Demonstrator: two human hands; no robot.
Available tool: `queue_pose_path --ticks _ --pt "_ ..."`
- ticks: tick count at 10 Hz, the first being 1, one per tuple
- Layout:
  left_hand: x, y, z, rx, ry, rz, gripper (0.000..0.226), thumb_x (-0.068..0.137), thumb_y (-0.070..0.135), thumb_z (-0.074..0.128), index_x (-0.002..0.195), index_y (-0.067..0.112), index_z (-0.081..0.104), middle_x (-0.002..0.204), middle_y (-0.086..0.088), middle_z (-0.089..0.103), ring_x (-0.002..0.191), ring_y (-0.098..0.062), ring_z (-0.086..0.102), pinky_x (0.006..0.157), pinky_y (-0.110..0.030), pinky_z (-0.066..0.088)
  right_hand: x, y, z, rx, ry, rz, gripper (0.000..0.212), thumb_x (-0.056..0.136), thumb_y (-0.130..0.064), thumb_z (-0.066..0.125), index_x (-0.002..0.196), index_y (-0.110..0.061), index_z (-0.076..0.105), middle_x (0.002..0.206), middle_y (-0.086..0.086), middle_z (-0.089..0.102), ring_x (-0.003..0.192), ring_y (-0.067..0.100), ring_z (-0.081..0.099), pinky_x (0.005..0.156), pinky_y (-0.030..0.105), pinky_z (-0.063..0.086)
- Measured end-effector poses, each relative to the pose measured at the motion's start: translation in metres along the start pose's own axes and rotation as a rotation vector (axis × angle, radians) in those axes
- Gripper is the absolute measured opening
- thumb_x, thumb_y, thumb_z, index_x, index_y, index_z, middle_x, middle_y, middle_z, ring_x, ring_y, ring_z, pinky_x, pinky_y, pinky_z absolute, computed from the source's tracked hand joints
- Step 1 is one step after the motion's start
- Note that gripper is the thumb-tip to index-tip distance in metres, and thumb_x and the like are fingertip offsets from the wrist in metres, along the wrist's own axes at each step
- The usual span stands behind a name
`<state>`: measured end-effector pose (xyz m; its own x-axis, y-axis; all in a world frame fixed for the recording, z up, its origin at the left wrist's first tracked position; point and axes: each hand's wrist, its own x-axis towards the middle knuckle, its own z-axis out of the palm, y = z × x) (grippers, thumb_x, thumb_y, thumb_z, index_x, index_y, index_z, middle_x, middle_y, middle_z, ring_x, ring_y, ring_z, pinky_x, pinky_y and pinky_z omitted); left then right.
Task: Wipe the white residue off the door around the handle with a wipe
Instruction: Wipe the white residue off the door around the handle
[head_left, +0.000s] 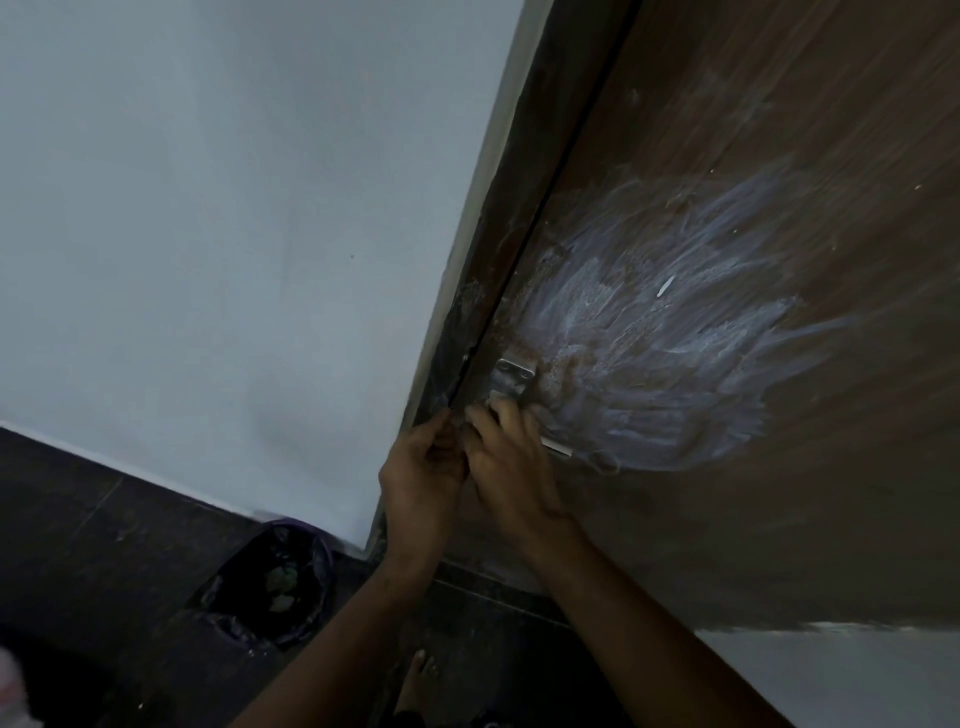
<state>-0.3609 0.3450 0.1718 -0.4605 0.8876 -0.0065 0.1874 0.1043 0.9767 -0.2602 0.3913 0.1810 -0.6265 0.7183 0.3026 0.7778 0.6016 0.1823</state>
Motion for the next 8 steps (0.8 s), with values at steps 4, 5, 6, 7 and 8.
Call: queue_pose_path --ticks 4,5,6,7,8 --pt "-0.006 0.001 0.013 -0.280 -0.017 -0.128 0.035 0.086 0.005 0.074 0.119 0.015 0.071 0.096 0.006 0.076 0.090 -0.001 0.071 0.081 -0.015 0.056 -0.027 0.019 0.023 0.215 0.177 0.073 0.029 0.094 -0.005 0.063 0.122 -0.004 0.056 0.122 0.011 0.055 0.107 0.028 0.057 0.081 0.040 0.056" --pt "-0.006 -0.004 0.015 -0.343 -0.044 -0.256 0.034 0.085 0.006 0.075 0.117 0.014 0.070 0.094 0.003 0.076 0.089 -0.005 0.072 0.084 -0.024 0.058 -0.046 0.029 0.019 0.226 0.200 0.150 0.024 0.097 -0.013 0.060 0.118 -0.025 0.059 0.122 0.010 0.057 0.113 0.026 0.057 0.091 0.042 0.053" --pt "-0.010 -0.007 0.017 -0.354 -0.093 -0.315 0.027 0.086 0.009 0.075 0.111 0.018 0.071 0.089 0.005 0.077 0.087 -0.007 0.073 0.082 -0.028 0.058 -0.063 0.039 0.010 0.193 0.237 0.225 0.021 0.096 -0.019 0.057 0.109 -0.028 0.071 0.114 0.009 0.064 0.106 0.022 0.061 0.092 0.036 0.053" --pt "-0.015 -0.005 0.020 -0.432 -0.141 -0.342 0.021 0.088 0.005 0.073 0.104 0.019 0.071 0.090 0.001 0.077 0.086 -0.015 0.074 0.078 -0.030 0.059 -0.053 0.033 0.003 0.150 0.287 0.297 0.018 0.093 -0.019 0.059 0.100 -0.014 0.074 0.104 -0.001 0.069 0.096 0.008 0.064 0.088 0.028 0.055" --pt "-0.019 -0.003 0.021 -0.477 -0.157 -0.330 0.019 0.091 0.003 0.067 0.109 0.009 0.071 0.096 -0.003 0.077 0.090 -0.017 0.074 0.078 -0.031 0.060 -0.019 0.004 0.001 0.499 0.208 0.470 0.010 0.095 -0.032 0.057 0.094 -0.027 0.065 0.101 -0.006 0.066 0.095 0.004 0.062 0.089 0.028 0.055"
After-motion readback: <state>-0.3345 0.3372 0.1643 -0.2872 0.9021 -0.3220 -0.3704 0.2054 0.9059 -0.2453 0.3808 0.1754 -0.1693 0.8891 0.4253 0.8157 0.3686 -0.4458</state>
